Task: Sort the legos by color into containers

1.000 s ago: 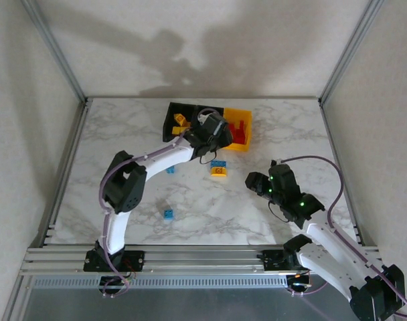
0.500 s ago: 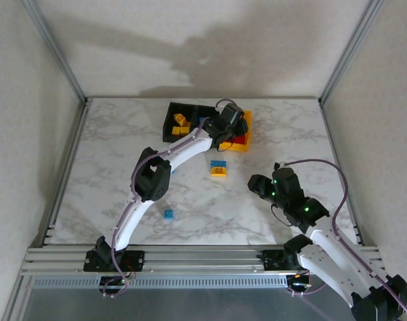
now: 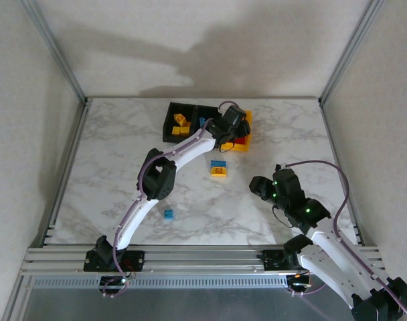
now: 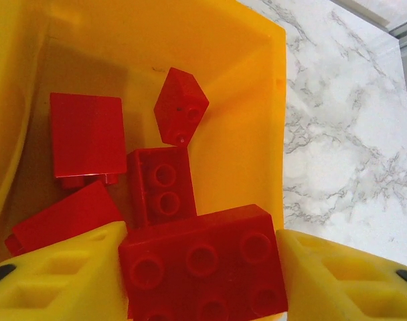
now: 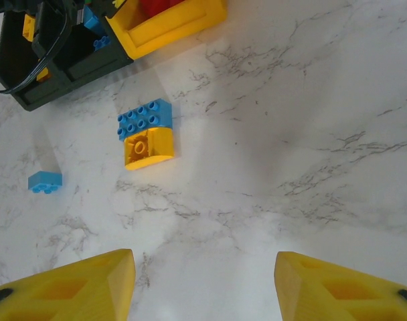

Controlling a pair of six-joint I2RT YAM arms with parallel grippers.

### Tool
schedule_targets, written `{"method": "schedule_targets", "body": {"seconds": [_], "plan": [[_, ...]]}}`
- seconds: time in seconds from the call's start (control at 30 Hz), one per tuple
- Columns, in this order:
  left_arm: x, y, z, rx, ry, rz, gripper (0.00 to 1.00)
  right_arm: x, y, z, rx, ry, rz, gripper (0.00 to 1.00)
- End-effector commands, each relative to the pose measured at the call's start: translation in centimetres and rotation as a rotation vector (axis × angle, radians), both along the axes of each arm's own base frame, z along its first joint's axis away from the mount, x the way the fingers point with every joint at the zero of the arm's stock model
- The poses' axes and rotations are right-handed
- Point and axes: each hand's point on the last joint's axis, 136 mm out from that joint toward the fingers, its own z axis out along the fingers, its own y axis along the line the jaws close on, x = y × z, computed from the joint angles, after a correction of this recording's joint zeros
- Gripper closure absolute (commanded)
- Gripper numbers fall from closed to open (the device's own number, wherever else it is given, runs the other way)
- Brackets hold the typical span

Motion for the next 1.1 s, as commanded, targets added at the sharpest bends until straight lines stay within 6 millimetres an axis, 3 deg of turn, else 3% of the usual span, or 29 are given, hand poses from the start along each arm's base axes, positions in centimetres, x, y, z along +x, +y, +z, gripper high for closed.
{"method": "schedule_targets", "body": {"seconds": [0.0, 0.13, 0.47, 0.63, 0.8, 0.9, 1.07], "plan": [[-0.1, -0.3, 1.7, -0.004, -0.018, -0.027, 0.44, 0.4, -0.1, 0.9, 0.004, -0.020, -0.013, 0.43], [-0.4, -0.3, 2.9, -0.006, -0.032, -0.041, 0.38, 0.5, 0.1, 0.9, 0.007, -0.019, -0.007, 0.43], [-0.8, 0.1, 5.2, -0.011, -0.054, -0.049, 0.39, 0.6, 0.2, 1.5, 0.016, -0.027, -0.002, 0.42], [-2.8, 1.2, 9.4, -0.019, -0.097, -0.071, 0.38, 1.1, 0.5, 1.8, -0.005, -0.039, 0.012, 0.41], [-7.1, 5.2, 13.2, -0.023, -0.144, -0.078, 0.37, 2.5, 2.0, 2.5, 0.006, -0.045, 0.046, 0.39], [-10.1, 8.5, 13.9, 0.000, -0.153, -0.077, 0.36, 3.5, 2.6, 2.6, -0.018, -0.032, 0.048, 0.34], [-15.1, 14.6, 12.9, -0.003, -0.120, -0.074, 0.36, 5.1, 4.2, 1.9, -0.087, 0.013, 0.070, 0.30]]}}
